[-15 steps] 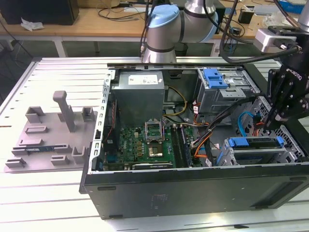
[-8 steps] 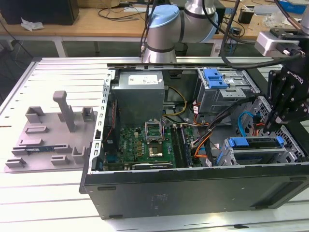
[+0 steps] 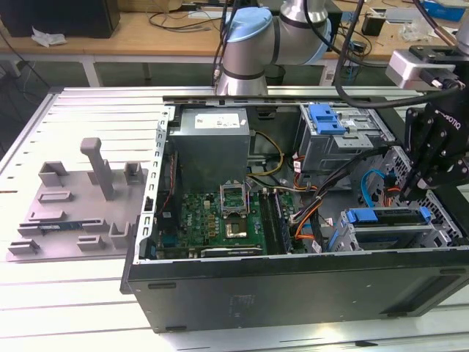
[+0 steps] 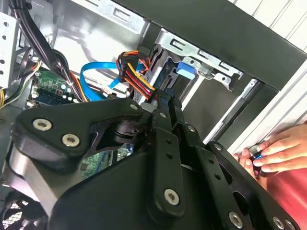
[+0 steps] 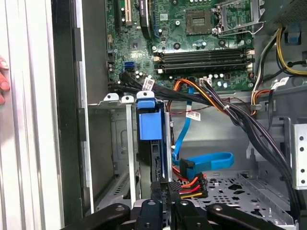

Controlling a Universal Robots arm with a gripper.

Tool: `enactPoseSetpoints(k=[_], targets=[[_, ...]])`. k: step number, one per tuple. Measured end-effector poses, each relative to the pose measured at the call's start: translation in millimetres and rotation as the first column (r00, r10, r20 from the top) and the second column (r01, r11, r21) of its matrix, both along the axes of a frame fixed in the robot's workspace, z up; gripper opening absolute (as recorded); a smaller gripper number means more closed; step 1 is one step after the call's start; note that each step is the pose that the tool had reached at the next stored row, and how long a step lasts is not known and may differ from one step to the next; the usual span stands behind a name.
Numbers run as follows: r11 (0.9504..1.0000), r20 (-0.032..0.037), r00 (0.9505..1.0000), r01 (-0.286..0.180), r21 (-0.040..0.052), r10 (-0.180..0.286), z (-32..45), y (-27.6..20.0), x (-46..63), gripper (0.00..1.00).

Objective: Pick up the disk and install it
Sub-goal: 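Insert the first disk wire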

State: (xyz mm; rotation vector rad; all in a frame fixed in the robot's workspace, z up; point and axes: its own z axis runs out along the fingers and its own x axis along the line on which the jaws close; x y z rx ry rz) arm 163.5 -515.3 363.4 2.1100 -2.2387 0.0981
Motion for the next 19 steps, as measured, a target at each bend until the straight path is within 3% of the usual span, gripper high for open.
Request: enactPoseSetpoints(k=[6, 8, 10, 19], targets=[[0.9999, 0.0001, 0.9999, -0.015, 0.0054, 0.015, -0.1, -6.0, -0.6, 0.17], [0.9996, 0.0001, 0.9996, -0.028, 0.0058, 0.028, -0.1, -6.1, -0.6, 0.17], [0.9973, 0.0000, 0.9973, -0.073, 0.0057, 0.073, -0.2, -6.2, -0.5, 0.17], [0.9967, 0.0001, 0.9967, -0.081, 0.0056, 0.081, -0.2, -6.2, -0.6, 0.17]])
